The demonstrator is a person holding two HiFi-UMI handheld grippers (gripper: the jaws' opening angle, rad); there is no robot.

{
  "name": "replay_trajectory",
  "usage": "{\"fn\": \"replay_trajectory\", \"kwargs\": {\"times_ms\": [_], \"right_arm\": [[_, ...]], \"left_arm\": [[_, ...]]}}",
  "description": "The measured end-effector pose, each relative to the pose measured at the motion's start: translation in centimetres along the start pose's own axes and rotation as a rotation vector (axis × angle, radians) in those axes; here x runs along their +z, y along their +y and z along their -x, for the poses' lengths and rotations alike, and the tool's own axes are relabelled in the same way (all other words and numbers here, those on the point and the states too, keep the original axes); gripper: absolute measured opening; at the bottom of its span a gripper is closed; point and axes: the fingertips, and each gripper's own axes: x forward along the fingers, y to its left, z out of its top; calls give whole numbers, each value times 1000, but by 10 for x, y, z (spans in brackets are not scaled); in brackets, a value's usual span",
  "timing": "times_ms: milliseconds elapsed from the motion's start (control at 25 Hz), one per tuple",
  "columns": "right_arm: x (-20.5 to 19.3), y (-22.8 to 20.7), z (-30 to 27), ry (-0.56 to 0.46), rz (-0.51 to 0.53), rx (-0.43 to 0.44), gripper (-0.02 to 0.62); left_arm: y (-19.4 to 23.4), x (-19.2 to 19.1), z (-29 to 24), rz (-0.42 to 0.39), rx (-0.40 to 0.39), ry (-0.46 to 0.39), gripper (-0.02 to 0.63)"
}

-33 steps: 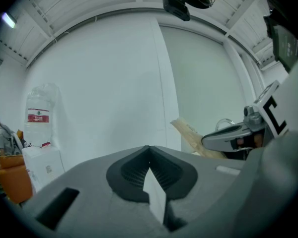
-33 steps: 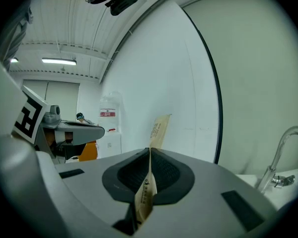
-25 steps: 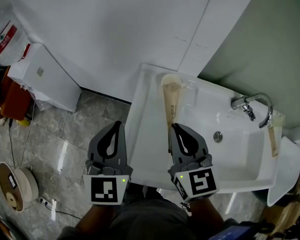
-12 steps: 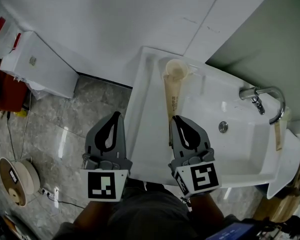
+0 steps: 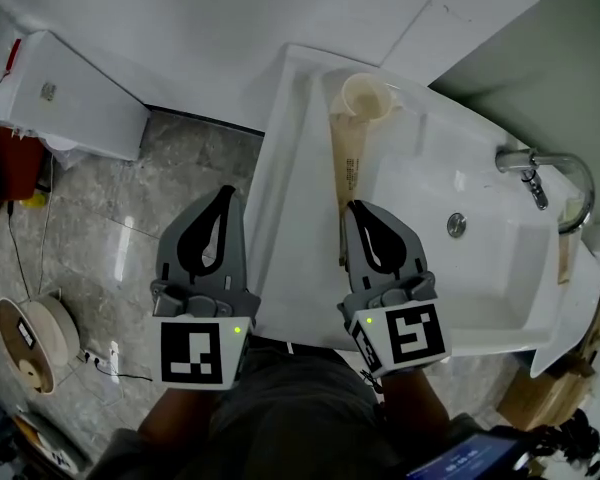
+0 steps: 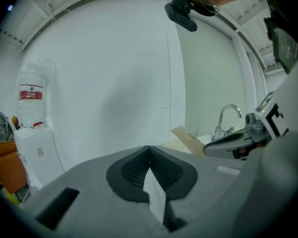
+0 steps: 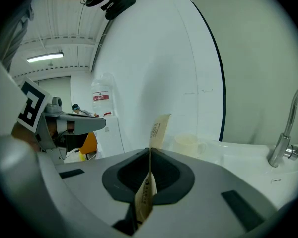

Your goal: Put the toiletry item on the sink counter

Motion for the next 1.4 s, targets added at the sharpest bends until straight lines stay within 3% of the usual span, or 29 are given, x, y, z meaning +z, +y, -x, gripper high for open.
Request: {"fn": "replay_trajectory", "kwargs": {"times_ms": [1400], "right_arm": [[-60,-10,-30,147,-49,-30,18]], "left_arm": [[15,-49,-34,34,-39,101,11]]}}
